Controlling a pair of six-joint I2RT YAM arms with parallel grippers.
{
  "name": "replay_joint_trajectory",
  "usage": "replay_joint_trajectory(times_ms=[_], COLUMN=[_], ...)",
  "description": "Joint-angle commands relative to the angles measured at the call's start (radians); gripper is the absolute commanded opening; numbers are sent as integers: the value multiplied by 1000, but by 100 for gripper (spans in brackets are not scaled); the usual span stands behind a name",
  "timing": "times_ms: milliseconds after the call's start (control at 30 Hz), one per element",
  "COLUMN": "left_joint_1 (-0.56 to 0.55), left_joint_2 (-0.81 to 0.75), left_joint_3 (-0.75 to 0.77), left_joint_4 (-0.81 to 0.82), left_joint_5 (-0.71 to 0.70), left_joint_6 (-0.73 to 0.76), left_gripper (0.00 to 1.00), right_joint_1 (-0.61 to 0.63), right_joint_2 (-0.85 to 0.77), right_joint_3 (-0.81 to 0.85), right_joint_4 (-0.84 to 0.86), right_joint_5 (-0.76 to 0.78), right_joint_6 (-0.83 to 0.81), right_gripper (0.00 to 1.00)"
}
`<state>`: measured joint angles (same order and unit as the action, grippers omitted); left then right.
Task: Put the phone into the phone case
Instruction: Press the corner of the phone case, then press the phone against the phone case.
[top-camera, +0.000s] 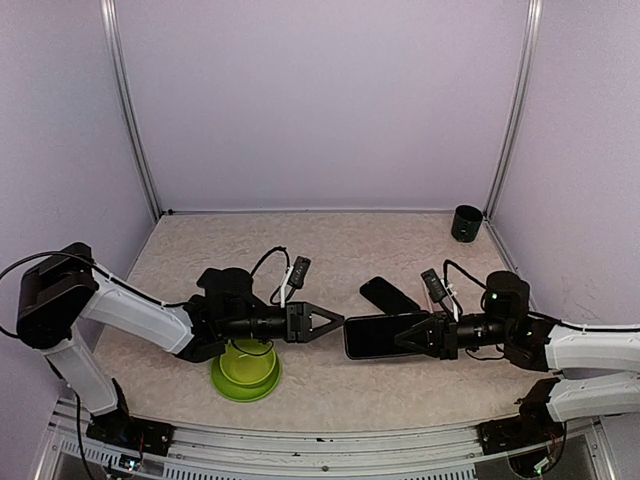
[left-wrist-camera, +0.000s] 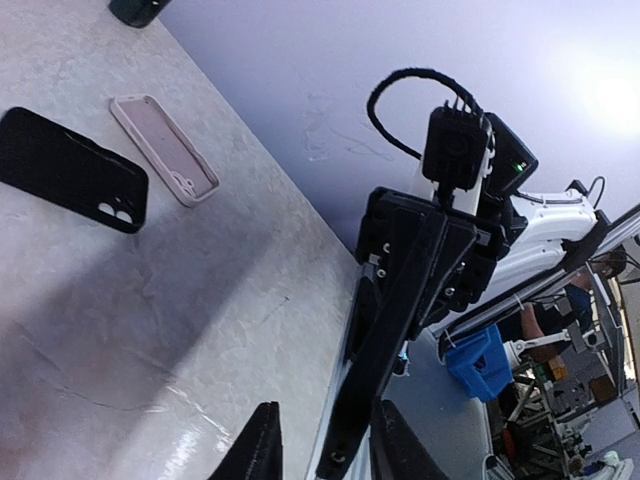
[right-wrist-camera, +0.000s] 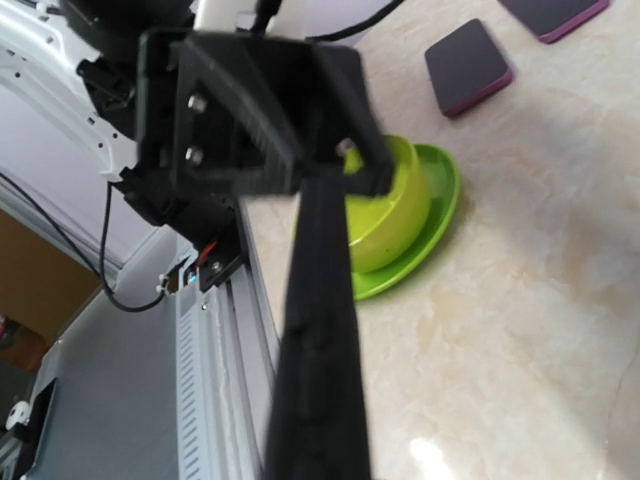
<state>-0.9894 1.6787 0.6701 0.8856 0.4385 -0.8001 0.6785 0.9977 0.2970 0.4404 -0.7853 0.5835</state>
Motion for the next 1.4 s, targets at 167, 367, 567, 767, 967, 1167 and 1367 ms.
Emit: replay_joint_trajectory(times_ms=[167, 367, 567, 767, 967, 1167, 1367], left_joint_1=[26, -29, -66, -68, -69, -67, -57], left_joint_2=[-39, -22, 10, 35, 51, 57, 56], left_joint_3=[-42, 5, 48, 55, 62, 69, 43], left_joint_4=[16, -33, -69, -66, -87, -77, -22], left_joint_5=[-65, -82, -109, -121, -153, -150, -115], left_joint_6=[-41, 10, 30, 19, 14, 9, -10], left_gripper=[45, 50, 51, 45, 39, 14, 0], right_joint_1=[-4, -4, -5, -4, -4, -4, -6], right_joint_2=[-40, -25, -10, -25, -45, -32, -35], right_joint_3=[22, 38, 50, 54, 56, 52, 51], right_joint_4=[23, 10, 30, 28, 18, 13, 11], right_joint_5=[28, 79, 85, 81, 82, 92, 98], right_joint_6=[-15, 13, 42, 52, 52, 48, 43], right_gripper=[0, 0, 0, 0, 0, 0, 0])
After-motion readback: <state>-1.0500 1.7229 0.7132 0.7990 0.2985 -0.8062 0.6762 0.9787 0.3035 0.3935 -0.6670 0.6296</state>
